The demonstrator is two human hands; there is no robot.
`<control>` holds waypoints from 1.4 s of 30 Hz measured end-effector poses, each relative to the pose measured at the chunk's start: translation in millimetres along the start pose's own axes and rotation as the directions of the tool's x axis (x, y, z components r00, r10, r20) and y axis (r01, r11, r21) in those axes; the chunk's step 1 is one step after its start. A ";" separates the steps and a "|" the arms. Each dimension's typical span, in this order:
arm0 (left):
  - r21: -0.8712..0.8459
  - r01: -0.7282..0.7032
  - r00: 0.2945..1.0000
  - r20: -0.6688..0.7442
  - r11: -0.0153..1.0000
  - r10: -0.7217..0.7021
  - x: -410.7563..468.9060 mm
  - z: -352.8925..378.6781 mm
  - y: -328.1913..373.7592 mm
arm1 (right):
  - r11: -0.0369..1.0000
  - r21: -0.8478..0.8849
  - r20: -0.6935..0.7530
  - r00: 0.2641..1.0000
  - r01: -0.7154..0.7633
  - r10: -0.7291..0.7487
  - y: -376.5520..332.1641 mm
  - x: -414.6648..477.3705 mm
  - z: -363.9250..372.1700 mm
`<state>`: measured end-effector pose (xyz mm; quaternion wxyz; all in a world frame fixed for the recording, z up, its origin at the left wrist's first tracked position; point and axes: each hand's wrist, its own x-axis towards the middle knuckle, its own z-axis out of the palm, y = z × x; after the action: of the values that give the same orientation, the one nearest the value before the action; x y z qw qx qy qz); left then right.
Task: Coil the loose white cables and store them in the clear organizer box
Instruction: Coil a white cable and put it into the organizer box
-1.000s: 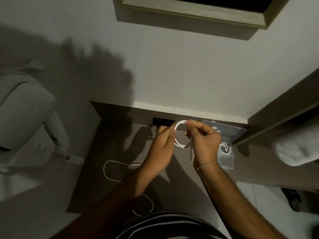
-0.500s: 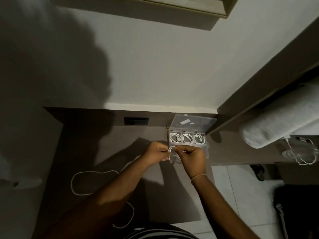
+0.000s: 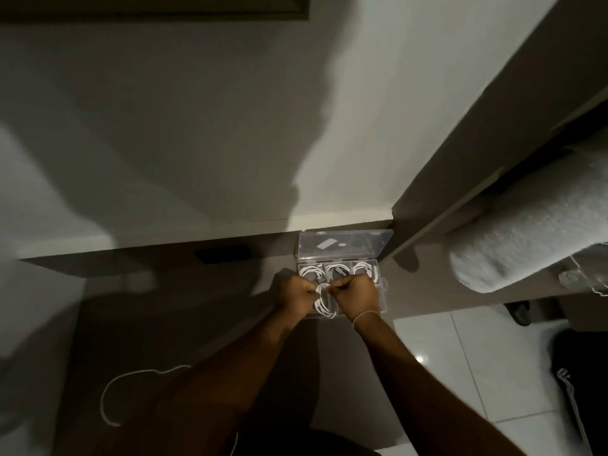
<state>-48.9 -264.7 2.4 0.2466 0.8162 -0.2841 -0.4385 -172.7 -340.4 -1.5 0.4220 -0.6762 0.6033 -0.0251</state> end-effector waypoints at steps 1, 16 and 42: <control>0.053 0.000 1.000 0.004 0.999 0.000 5.0 2.3 -0.2 | 1.000 -0.006 0.007 1.000 -0.002 0.002 3.4 4.1 3.2; -0.010 -0.016 0.982 -0.189 1.000 0.014 13.7 13.4 -43.7 | 1.000 0.015 0.048 0.999 0.017 -0.018 5.6 13.7 32.5; 0.502 -0.263 0.963 0.194 0.824 0.189 -6.2 3.5 -65.6 | 0.891 -0.258 0.093 0.928 0.372 -0.361 23.9 -2.6 49.5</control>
<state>-38.5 -214.0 -38.5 0.0457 0.7811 -0.5035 -0.3666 -165.6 -309.5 -46.4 0.3257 -0.8295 0.4536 -0.0072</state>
